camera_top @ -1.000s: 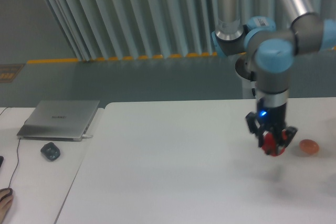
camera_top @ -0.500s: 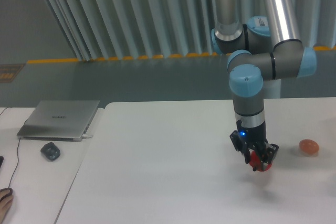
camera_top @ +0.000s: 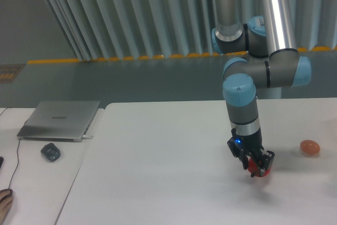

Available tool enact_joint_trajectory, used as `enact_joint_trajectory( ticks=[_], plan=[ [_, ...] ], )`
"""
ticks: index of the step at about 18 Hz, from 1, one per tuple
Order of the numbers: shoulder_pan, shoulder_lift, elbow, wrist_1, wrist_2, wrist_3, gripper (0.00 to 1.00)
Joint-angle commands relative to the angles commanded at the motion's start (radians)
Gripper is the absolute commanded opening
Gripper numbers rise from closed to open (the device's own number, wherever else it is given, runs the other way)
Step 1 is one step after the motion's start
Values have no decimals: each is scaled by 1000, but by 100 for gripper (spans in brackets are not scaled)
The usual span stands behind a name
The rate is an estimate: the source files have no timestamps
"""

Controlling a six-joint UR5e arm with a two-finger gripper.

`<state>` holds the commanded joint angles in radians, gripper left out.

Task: Place the red pepper on the table
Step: 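Lower the red pepper onto the table beside the orange ball, then open the gripper and lift it away from the pepper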

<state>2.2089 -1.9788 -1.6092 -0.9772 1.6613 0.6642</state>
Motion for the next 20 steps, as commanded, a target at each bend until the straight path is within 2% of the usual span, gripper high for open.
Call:
enact_joint_trajectory(
  ticks=[1,3,5,7,12,17,19,20],
  plan=[
    [0,0,0,0,0,0,41],
    [0,2,2,2,0,3,57],
    [0,3,9,2,0,3,84],
    [0,5,11,2,0,5,99],
    [-2,17,29,-5,-2,31,100],
    [15,58,44,-8,-6,171,100],
    [44,77,58,-31,-8,228,100],
    [57,83,61,-46,-8,298,100]
  ],
)
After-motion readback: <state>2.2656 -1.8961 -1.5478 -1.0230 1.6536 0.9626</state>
